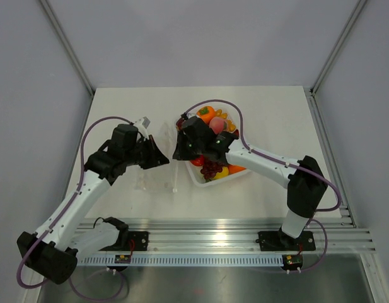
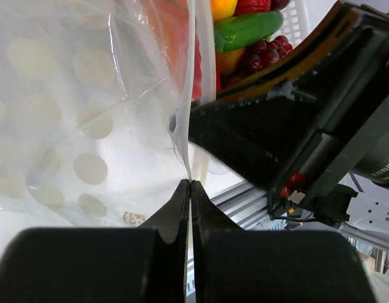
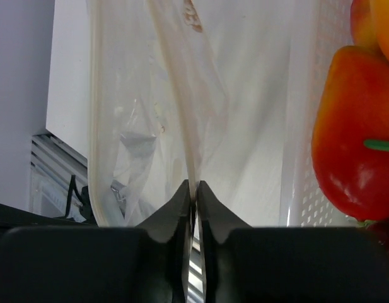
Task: Place the food in the zip-top bag and seal the zipper
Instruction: Open the zipper of the food storage bag.
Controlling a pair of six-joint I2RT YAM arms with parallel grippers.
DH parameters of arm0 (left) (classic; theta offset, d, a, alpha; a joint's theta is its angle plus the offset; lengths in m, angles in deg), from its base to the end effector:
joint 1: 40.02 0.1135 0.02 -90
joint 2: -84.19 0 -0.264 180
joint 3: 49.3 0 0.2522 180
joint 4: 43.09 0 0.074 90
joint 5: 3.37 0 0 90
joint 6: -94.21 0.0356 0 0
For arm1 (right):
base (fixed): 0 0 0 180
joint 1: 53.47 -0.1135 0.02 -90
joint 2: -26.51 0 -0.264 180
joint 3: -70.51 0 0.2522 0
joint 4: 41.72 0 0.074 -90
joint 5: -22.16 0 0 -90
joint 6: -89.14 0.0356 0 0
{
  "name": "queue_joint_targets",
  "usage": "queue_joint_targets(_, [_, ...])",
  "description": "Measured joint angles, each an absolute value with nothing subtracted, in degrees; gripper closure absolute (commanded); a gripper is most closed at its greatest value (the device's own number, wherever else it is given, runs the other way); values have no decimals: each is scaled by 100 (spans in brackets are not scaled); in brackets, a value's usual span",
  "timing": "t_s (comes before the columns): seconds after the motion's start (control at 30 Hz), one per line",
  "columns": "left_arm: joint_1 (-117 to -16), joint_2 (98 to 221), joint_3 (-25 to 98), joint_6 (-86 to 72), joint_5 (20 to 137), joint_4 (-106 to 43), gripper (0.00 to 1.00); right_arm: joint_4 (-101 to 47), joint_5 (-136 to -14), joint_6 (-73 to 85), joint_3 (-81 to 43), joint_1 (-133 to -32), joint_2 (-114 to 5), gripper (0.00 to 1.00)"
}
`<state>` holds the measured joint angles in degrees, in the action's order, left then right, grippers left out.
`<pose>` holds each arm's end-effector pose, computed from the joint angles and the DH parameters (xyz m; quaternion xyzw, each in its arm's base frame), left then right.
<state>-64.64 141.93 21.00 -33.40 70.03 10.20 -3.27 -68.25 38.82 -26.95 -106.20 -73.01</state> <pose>0.1841 -0.0956 0.3210 -0.0420 0.9005 -0.3255 0.2853 0.2414 0.3177 0.2936 -0.1047 0.9021 0.3044 0.2873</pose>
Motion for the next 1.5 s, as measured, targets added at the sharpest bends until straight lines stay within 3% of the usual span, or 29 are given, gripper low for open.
queue_joint_targets(0.03, [-6455, 14169, 2100, -3340, 6994, 1028, 100, -365, -6858, 3876, -2698, -10626, -7301, 100])
queue_joint_targets(0.4, [-5948, 13928, 2377, -3224, 7171, 1588, 97, -233, -6278, 3933, -2586, -10659, -7081, 100])
queue_joint_targets(0.47, [-5931, 13904, 2452, -3195, 7311, 1612, 81, -223, -6232, 3950, -2604, -10676, -7061, 100])
queue_joint_targets(0.5, [-5931, 13889, 2460, -3162, 7342, 1610, 65, -212, -6226, 3961, -2615, -10696, -7063, 100])
queue_joint_targets(0.57, [-5937, 13858, 2460, -3112, 7366, 1603, 46, -166, -6193, 3996, -2628, -10751, -7074, 100])
queue_joint_targets(0.73, [-6228, 13854, 2460, -3029, 7619, 1610, 26, -131, -6158, 4094, -2809, -10862, -7214, 100])
queue_joint_targets(0.87, [-6538, 13821, 2460, -2992, 7838, 1612, 25, -113, -6134, 4158, -2879, -10867, -7279, 100])
queue_joint_targets(1.0, [-6831, 13828, 2449, -2994, 8074, 1601, 34, -102, -6132, 4188, -2886, -10867, -7288, 100])
queue_joint_targets(1.23, [-7039, 14016, 2345, -3034, 8199, 1374, 30, -43, -6128, 4210, -2886, -10867, -7288, 100])
queue_joint_targets(1.5, [-7375, 14545, 2318, -3034, 8253, 1162, 43, 38, -6119, 4254, -2883, -10858, -7286, 100])
